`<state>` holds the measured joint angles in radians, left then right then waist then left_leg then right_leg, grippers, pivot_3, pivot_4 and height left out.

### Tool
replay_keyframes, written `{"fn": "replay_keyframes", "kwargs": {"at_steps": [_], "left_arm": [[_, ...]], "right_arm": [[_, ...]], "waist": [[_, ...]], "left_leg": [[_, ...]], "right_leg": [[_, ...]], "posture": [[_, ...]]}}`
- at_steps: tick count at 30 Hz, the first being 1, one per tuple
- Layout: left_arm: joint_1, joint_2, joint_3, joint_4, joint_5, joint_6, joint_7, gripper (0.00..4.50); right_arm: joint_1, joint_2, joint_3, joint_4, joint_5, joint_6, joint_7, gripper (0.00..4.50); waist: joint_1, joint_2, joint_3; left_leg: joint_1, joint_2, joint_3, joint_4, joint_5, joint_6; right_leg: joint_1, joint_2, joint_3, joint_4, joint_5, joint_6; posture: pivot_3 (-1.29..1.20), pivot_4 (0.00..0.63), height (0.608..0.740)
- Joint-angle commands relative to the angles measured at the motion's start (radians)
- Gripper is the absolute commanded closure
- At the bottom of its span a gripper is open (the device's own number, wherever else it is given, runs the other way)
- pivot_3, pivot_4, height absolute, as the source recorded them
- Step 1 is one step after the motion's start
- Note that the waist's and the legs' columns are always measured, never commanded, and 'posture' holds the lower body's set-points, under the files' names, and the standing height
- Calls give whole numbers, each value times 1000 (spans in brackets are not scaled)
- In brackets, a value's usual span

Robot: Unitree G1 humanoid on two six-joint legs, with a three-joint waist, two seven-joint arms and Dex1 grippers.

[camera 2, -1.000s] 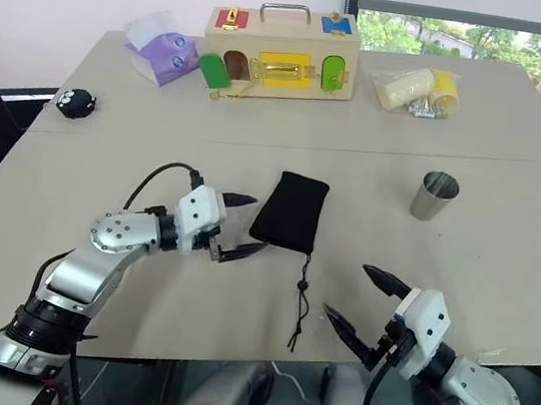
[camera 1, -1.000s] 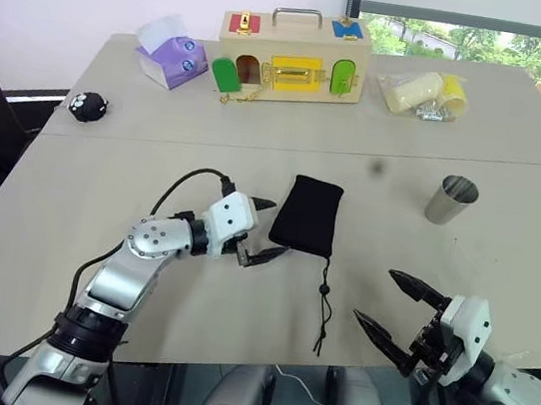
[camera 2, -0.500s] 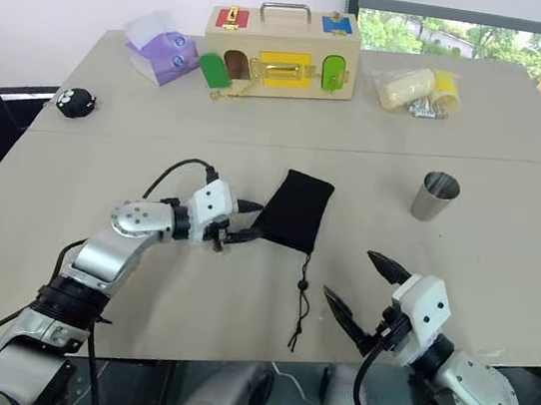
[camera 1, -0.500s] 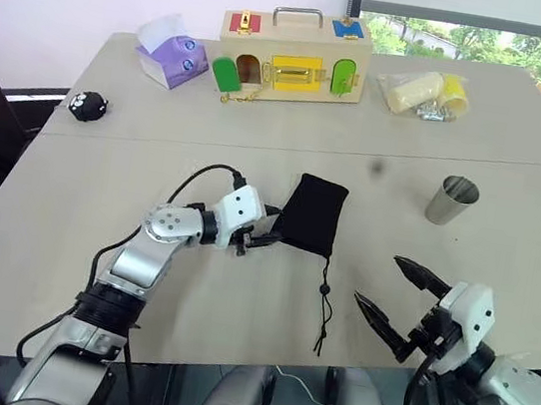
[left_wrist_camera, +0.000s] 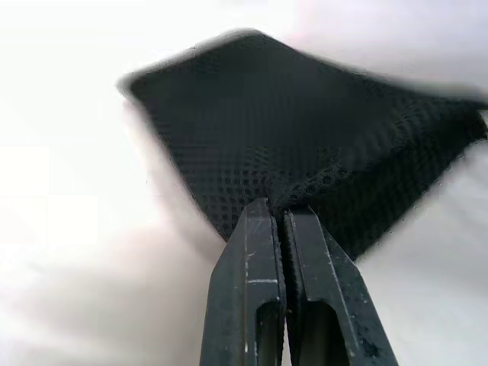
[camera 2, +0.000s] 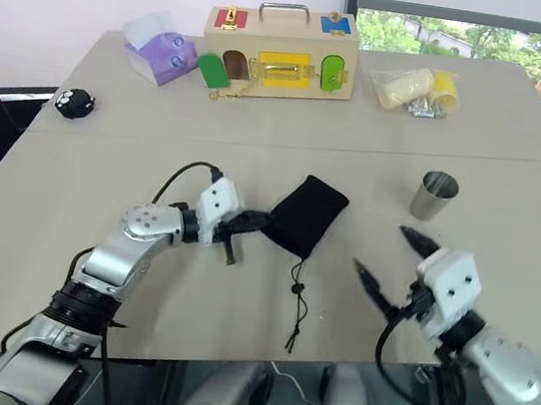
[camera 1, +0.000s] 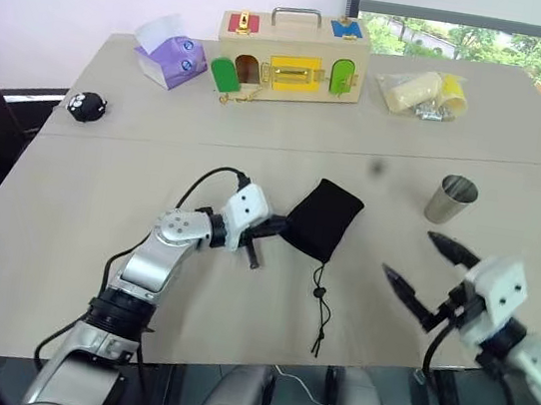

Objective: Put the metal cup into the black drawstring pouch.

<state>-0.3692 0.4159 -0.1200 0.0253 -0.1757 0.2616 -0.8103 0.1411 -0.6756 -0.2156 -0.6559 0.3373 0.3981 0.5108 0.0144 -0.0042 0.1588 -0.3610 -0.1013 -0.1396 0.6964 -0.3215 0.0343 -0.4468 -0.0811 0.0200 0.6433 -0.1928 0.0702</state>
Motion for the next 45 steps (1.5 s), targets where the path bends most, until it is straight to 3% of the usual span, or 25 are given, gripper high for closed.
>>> {"fn": "replay_keyframes", "kwargs": {"at_steps": [1,10,15,19,24,26,37,45], "left_arm": [[-51,-54,94,-82,-47,114,151,4434],[-103,-141,194,-184,-39,379,446,4434],[-136,-177,210,-205,34,472,635,4434],[-144,-197,208,-237,71,545,724,4500],[-136,-192,173,-262,85,586,734,4500],[-133,-189,167,-265,79,596,723,4500],[-138,-170,147,-266,45,618,654,4500],[-159,-188,153,-257,21,625,633,4500]], "right_arm": [[-124,-86,-17,115,-107,99,-55,0],[-416,-165,167,513,-244,-80,106,0],[-492,-166,226,644,-287,-173,177,0],[-496,-185,230,682,-311,-197,221,1325],[-485,-201,229,687,-333,-230,249,3769],[-476,-211,231,687,-350,-242,255,4473],[-399,-289,210,604,-393,-143,313,4473],[-418,-235,147,561,-366,-85,231,4473]], "waist": [[0,0,0],[-2,-1,0],[0,-1,0],[-1,-2,0],[-2,-3,-1],[-1,-4,-1],[0,-4,-1],[-2,-5,-1]], "left_leg": [[0,0,0,0,0,0],[-1,0,1,0,0,0],[-2,0,0,0,0,0],[-1,0,0,0,0,0],[-1,0,0,1,0,0],[-1,0,0,1,0,0],[-1,0,2,5,0,0],[-1,0,3,5,0,0]], "right_leg": [[0,0,0,0,0,0],[-1,-4,0,0,0,0],[-1,-4,-1,0,0,0],[-1,-4,-1,0,0,0],[-1,-4,-1,0,0,0],[0,-4,-1,1,1,0],[1,-4,1,1,3,3],[0,-4,3,1,3,3]], "posture": [[0,150,710],[0,150,710],[0,150,710],[0,150,710],[0,150,710],[0,150,710],[0,150,710],[0,150,710]]}}
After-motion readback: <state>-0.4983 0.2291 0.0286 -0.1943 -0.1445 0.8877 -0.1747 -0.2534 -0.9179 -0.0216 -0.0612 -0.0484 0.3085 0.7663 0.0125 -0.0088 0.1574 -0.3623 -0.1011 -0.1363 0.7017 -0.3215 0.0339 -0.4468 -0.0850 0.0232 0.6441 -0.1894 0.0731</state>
